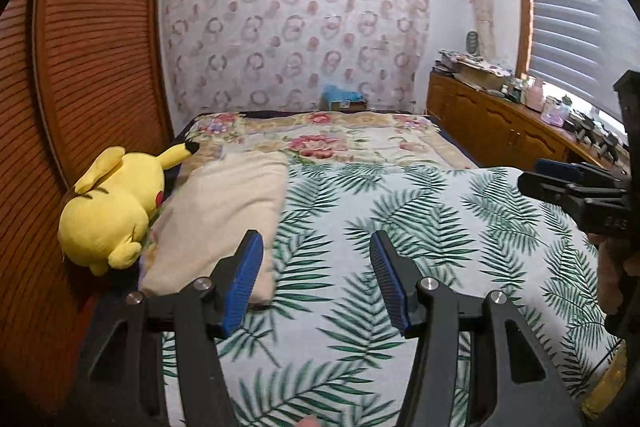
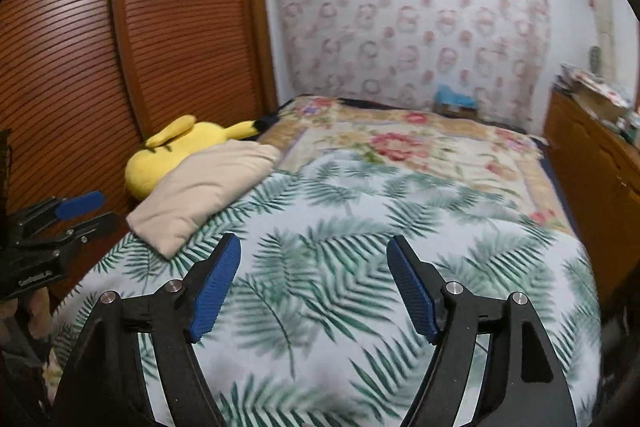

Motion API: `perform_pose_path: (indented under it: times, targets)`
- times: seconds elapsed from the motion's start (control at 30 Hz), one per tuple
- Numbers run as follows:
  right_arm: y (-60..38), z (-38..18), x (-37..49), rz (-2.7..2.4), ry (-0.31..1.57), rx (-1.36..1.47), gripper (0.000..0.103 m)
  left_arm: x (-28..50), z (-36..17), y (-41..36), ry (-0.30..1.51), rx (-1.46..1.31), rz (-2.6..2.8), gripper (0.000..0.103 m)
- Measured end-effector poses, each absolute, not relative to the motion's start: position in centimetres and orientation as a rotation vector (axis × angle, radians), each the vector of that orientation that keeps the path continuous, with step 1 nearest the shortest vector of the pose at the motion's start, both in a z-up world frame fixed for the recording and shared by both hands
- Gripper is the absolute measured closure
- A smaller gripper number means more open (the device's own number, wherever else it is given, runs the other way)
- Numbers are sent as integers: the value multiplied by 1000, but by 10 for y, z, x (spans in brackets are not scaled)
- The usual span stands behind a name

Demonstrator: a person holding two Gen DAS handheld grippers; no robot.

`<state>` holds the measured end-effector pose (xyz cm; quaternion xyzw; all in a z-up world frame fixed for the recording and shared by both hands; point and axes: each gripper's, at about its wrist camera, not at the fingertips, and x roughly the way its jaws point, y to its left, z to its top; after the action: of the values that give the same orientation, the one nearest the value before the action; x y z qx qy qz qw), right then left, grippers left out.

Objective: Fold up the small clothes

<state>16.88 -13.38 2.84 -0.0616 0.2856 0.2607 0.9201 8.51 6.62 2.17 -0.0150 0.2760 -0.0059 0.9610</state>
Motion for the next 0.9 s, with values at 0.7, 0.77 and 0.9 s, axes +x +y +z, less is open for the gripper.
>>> perform_pose_path:
  times: [0.7, 0.77, 0.9]
  targets:
    - [-210, 93, 75, 358, 370, -30, 25, 42, 89, 8, 440, -15, -60, 48]
    - [-213, 94, 73, 351, 369, -27, 25, 39, 92, 7, 429, -19, -55, 48]
    - [-215, 92, 70, 346, 362, -20, 25, 35, 94, 8, 415, -22, -44, 48]
